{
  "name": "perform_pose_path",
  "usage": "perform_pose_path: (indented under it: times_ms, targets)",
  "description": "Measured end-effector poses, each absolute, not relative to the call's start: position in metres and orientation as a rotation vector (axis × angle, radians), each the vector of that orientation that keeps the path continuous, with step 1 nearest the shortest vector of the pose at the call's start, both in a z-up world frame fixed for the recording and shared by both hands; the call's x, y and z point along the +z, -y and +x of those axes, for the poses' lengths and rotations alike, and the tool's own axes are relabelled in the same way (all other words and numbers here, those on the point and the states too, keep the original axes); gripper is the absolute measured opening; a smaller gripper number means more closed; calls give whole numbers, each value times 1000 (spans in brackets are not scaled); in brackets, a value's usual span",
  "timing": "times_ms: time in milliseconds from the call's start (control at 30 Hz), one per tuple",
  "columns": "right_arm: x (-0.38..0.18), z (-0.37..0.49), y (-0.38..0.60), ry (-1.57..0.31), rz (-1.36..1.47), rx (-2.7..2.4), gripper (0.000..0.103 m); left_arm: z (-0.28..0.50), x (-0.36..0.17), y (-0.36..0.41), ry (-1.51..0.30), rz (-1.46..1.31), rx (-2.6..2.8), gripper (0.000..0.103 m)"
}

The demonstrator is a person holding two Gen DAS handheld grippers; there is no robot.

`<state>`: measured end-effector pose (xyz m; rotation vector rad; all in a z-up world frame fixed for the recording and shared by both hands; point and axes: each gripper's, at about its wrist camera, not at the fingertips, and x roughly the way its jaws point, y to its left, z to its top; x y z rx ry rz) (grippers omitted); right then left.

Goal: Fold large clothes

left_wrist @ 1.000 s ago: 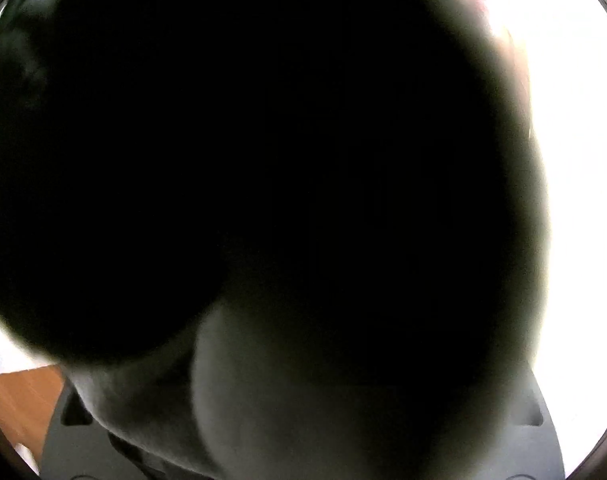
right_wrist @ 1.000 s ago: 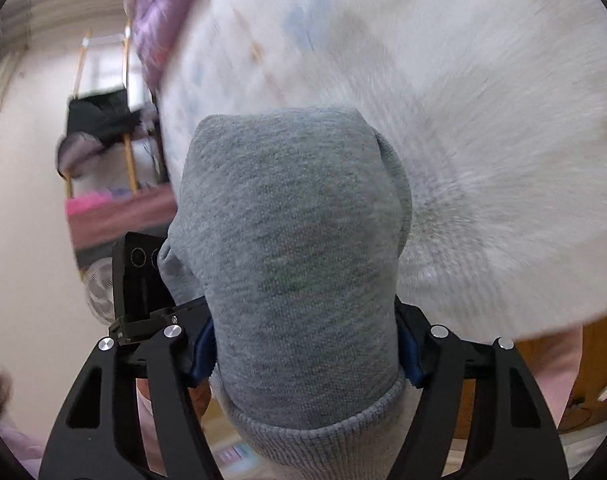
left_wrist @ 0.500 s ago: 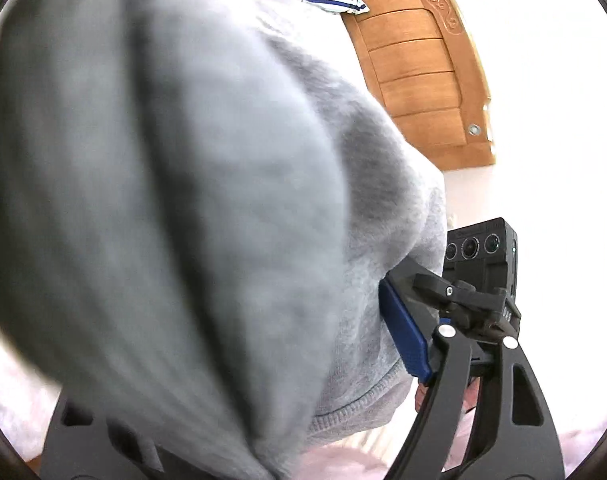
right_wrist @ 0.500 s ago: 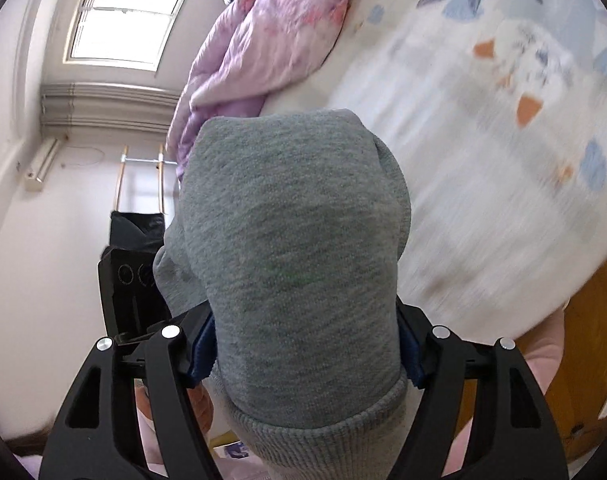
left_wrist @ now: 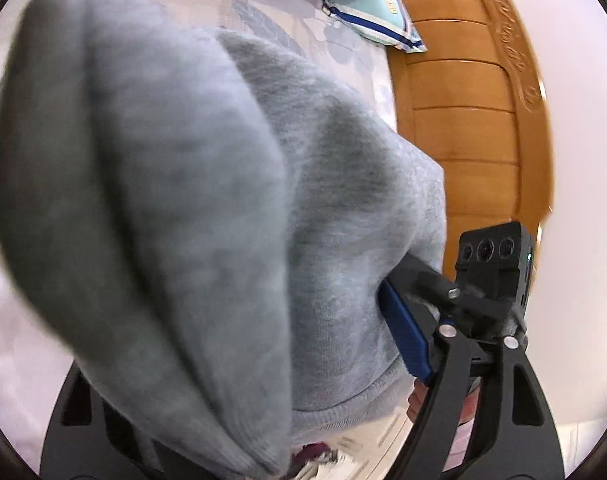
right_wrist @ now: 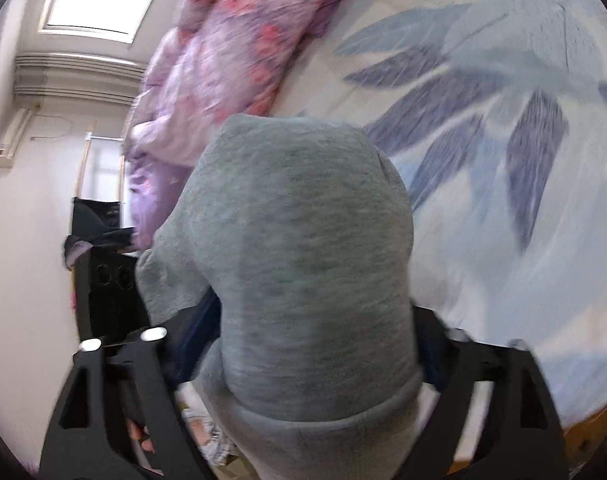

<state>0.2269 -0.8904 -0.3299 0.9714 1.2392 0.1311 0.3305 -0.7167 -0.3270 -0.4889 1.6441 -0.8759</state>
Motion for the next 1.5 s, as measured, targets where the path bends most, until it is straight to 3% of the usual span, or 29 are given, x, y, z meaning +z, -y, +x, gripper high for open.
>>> perform_pose_path:
  times_ms: [167, 267, 333, 367, 400, 433, 467, 500, 600, 667, 733, 767, 833, 900, 1033, 1067, 1133, 1167, 1233, 1267, 1367, 1400, 1500]
  targets:
    - [-406, 247, 964, -1409, 798, -362, 95, 338, -396, 731, -1784, -92, -457, 91]
    - [-401, 218, 978, -1239, 862, -408, 94, 325, -401, 711, -1773, -45, -404, 91]
    - [-390, 208, 975, -1151, 835, -362, 74, 315, -391, 705, -1732, 18, -362, 85]
    - [-388, 207, 972, -1133, 809, -335, 45, 319, -386, 718, -1708, 28, -368, 76]
    - [-388, 209, 971, -1128, 809, -304, 26, 307, -377, 729, -1678, 25, -404, 67]
    - [-391, 213, 965, -1131, 823, -244, 23, 285, -368, 751, -1657, 7, -450, 60]
    - [-395, 219, 960, -1140, 825, -202, 21, 309, -376, 768, -1645, -19, -478, 55]
    - [-402, 225, 953, -1159, 811, -169, 21, 311, -379, 776, -1633, -47, -508, 49]
    - [-452, 248, 935, -1277, 775, -152, 21, 319, -409, 808, -1631, -5, -550, 48]
    - [-461, 253, 933, -1256, 758, -199, 20, 341, -450, 799, -1672, 54, -511, 47]
    - [-449, 257, 934, -1284, 795, -219, 22, 362, -439, 769, -1746, -29, -475, 37]
    - [-431, 258, 933, -1254, 784, -207, 24, 369, -409, 765, -1712, -106, -547, 35]
    - [-402, 266, 929, -1156, 739, -150, 24, 376, -357, 769, -1567, -81, -620, 38]
    - [-394, 293, 928, -1165, 689, -143, 28, 389, -346, 779, -1565, -58, -620, 38]
    - [-444, 333, 932, -1253, 778, -163, 26, 393, -416, 765, -1709, -21, -473, 39]
    - [-441, 332, 933, -1252, 809, -171, 23, 399, -428, 766, -1738, 5, -436, 38]
    - [-426, 324, 935, -1269, 887, -193, 26, 396, -421, 748, -1765, -34, -424, 40]
    - [-412, 318, 934, -1259, 892, -196, 29, 394, -410, 741, -1750, -28, -421, 42]
    - [-384, 306, 929, -1234, 856, -188, 42, 384, -375, 728, -1679, 114, -392, 66]
    - [-369, 295, 926, -1227, 837, -204, 56, 379, -360, 722, -1651, 168, -386, 66]
    - [-333, 268, 919, -1184, 870, -219, 69, 365, -309, 701, -1606, 191, -459, 68]
    - [-313, 251, 913, -1166, 887, -228, 78, 357, -285, 691, -1582, 191, -486, 73]
    - [-265, 213, 891, -1105, 887, -287, 88, 330, -240, 688, -1451, 220, -521, 85]
